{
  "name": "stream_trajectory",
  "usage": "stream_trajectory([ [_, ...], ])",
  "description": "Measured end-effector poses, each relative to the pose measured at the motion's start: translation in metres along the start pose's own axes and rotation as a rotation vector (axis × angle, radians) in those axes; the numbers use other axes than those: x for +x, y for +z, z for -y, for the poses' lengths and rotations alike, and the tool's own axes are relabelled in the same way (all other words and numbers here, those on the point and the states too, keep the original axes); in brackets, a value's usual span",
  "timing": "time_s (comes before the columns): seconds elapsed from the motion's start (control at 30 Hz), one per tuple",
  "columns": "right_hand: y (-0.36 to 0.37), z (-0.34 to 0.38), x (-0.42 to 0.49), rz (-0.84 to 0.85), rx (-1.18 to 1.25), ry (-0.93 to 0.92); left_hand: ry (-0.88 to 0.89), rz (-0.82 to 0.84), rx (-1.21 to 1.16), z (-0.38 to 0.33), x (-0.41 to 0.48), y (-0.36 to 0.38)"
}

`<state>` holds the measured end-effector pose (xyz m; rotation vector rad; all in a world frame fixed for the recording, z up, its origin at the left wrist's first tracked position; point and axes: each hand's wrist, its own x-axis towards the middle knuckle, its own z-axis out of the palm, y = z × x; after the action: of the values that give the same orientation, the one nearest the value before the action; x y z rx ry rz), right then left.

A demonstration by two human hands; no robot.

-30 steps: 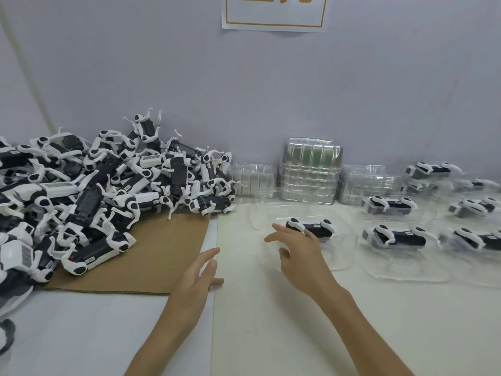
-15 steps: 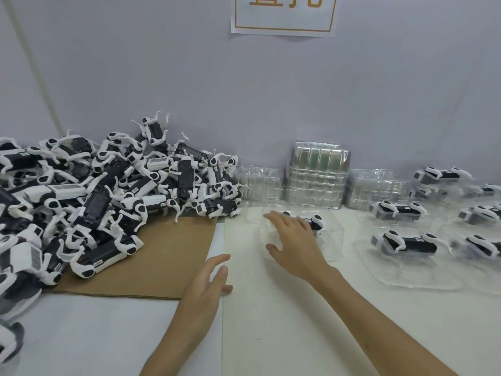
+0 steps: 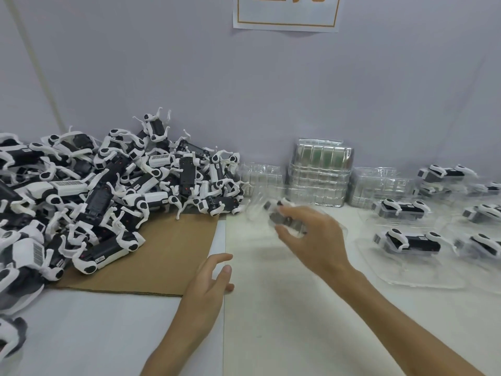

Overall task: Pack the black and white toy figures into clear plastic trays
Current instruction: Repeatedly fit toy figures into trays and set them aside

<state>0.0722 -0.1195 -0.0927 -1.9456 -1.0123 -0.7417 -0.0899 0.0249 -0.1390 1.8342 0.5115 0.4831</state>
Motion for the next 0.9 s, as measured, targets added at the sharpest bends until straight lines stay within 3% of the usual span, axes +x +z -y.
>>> stream_trajectory([
  [0.2, -0.032, -0.016, 0.063, -0.166, 0.303, 0.093, 0.013, 0.0, 0.01, 0.003, 0.0, 0.0],
  [0.33, -0.039, -0.06, 0.093, -0.205, 0.399, 0.263, 0.014, -0.004, 0.017, 0.004, 0.002, 0.0],
  [0.6, -0.039, -0.132, 0.082, 0.023, 0.264, 0.591, 0.016, -0.011, 0.008, 0.009, 0.002, 0.001],
  [0.77, -0.039, -0.146, 0.081, 0.103, 0.067, 0.586, 0.02, -0.006, 0.028, 0.01, 0.003, 0.002],
  [0.9, -0.037, -0.151, 0.089, 0.189, -0.156, 0.454, 0.026, -0.014, 0.013, 0.011, 0.003, 0.001],
])
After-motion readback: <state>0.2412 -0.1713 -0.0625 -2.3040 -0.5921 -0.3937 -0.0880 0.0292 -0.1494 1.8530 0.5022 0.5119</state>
